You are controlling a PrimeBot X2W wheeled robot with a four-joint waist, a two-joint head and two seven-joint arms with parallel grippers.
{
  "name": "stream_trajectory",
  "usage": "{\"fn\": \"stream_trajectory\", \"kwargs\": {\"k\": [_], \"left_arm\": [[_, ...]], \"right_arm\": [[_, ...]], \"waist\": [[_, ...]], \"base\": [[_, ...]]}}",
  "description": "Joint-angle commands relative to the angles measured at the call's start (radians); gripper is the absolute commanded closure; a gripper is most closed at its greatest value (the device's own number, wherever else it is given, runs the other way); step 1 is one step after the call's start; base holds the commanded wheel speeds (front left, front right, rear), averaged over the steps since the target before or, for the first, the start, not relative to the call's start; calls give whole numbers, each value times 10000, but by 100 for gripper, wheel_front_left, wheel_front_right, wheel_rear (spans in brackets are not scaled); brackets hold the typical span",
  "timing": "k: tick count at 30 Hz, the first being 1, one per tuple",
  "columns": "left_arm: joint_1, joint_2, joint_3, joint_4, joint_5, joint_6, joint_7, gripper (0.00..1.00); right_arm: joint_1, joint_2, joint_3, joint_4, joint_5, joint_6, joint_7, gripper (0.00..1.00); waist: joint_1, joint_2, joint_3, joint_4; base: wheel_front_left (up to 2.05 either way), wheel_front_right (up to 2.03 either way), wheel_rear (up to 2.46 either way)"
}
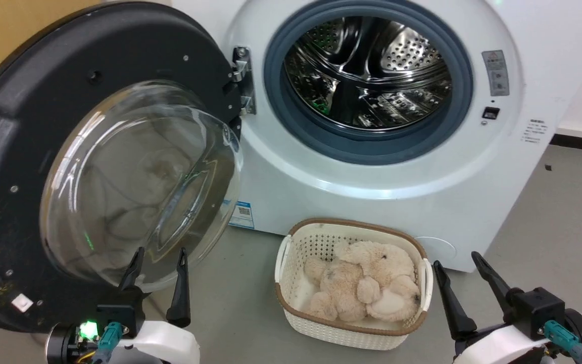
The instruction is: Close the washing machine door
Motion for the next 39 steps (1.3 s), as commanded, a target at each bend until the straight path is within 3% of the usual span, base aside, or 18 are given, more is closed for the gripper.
{"fn": "stream_trajectory", "kwargs": {"k": [1,39], "left_arm": [[178,5,33,12,-116,43,-130,0],[842,4,441,-576,-509,624,-923,0]], "right_arm": [[117,22,41,56,89,3,-119,0],[-919,-188,1265,1242,597,6,-912,0]], "waist": [[0,0,-21,147],[0,0,189,2069]], "base": [[0,0,0],[0,0,0]]}}
